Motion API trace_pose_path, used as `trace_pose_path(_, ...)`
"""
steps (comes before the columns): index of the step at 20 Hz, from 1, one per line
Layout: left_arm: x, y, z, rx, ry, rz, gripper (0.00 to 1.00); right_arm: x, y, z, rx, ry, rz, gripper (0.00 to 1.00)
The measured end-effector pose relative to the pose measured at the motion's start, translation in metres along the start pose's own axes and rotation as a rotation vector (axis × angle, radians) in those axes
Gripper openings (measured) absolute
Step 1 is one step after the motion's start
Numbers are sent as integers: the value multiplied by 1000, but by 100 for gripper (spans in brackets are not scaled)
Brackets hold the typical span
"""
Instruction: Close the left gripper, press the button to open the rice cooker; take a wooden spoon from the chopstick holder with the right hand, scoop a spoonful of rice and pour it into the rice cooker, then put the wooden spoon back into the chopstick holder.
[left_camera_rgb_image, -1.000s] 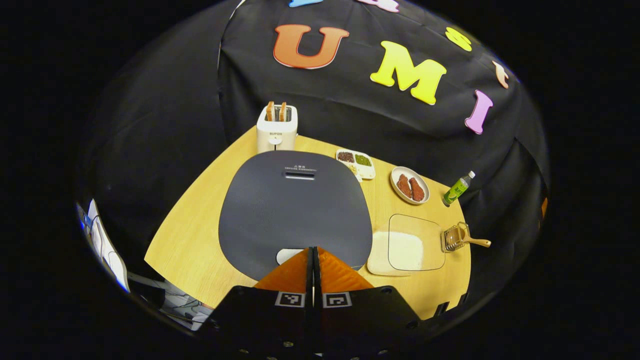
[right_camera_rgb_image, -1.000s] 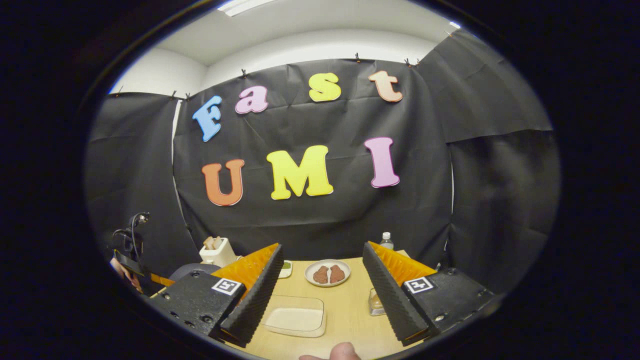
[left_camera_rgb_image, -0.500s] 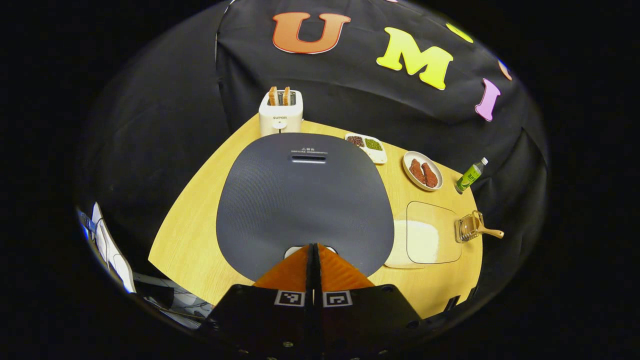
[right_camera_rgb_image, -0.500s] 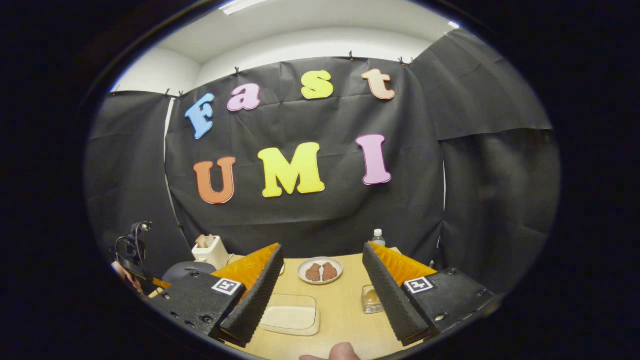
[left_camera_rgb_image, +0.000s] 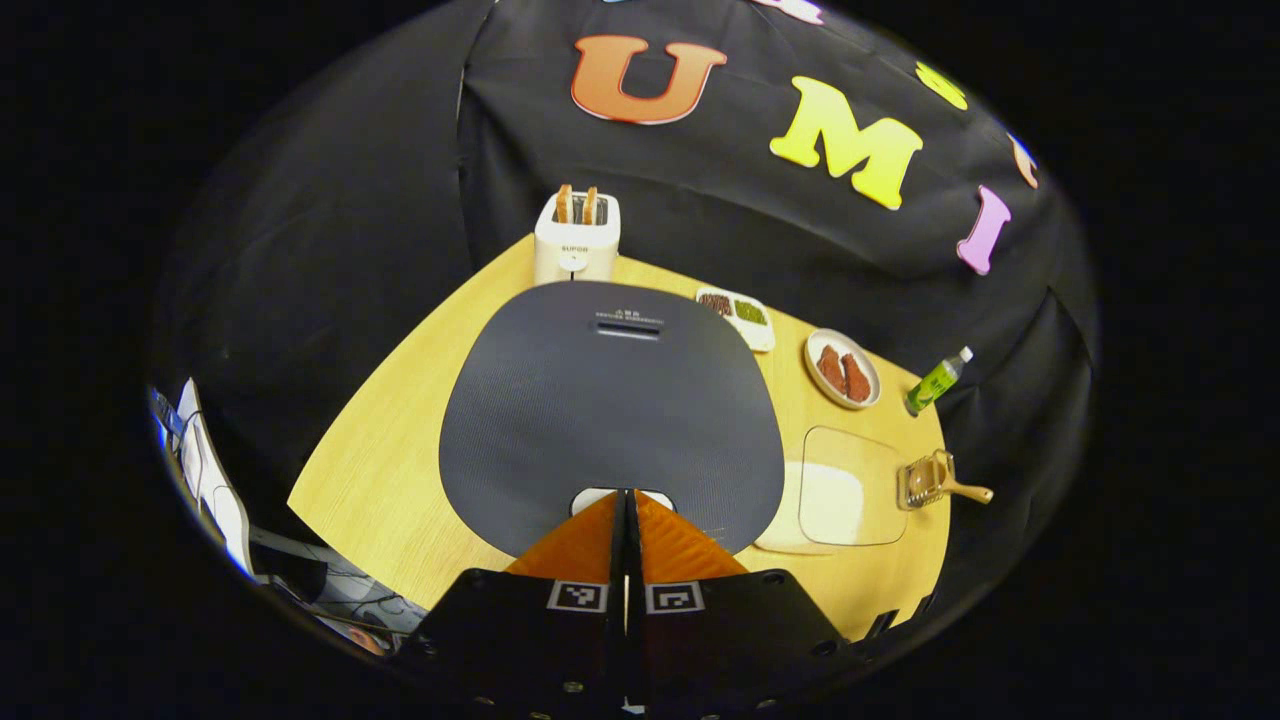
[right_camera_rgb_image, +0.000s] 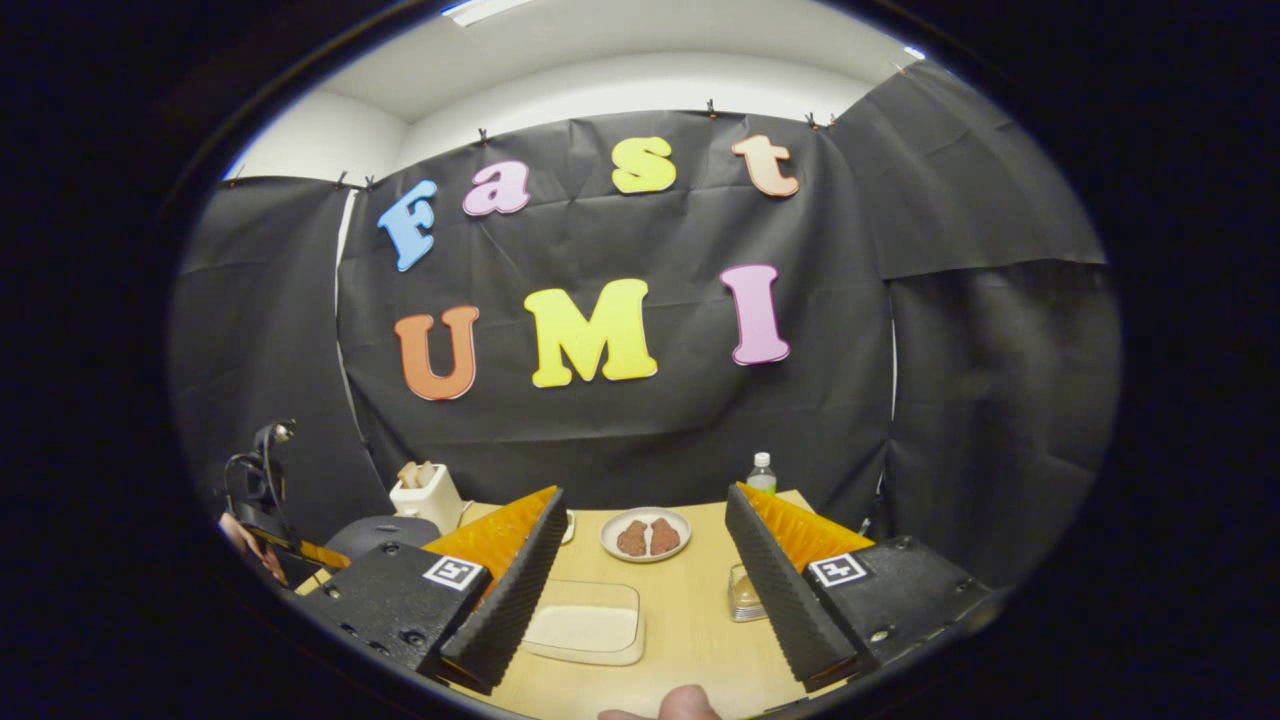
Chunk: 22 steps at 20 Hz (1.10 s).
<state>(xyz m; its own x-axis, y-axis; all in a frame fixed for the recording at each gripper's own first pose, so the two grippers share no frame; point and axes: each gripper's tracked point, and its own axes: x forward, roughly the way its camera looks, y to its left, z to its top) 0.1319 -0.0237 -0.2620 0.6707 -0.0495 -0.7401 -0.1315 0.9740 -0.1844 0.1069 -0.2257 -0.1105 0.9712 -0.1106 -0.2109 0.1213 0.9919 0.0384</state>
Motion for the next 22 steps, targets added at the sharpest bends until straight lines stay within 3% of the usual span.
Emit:
trace_pose_path(9,-68,-23,121,51,-378,-44,4,-13,-2,8,-32,-15,7,100)
trace_pose_path(10,-80,-27,128,42,-409,-52,10,-13,-4,8,-38,-15,6,100)
trace_pose_path(12,-91,-31,135,36,-462,-55,45,-14,-10,7,-52,-14,-5,100)
trace_pose_path(15,-103,-29,129,70,-510,13,98,-16,-16,-3,-48,4,0,100)
trace_pose_path(22,-134,-56,107,150,-593,49,95,-16,-38,-48,-66,82,-22,100)
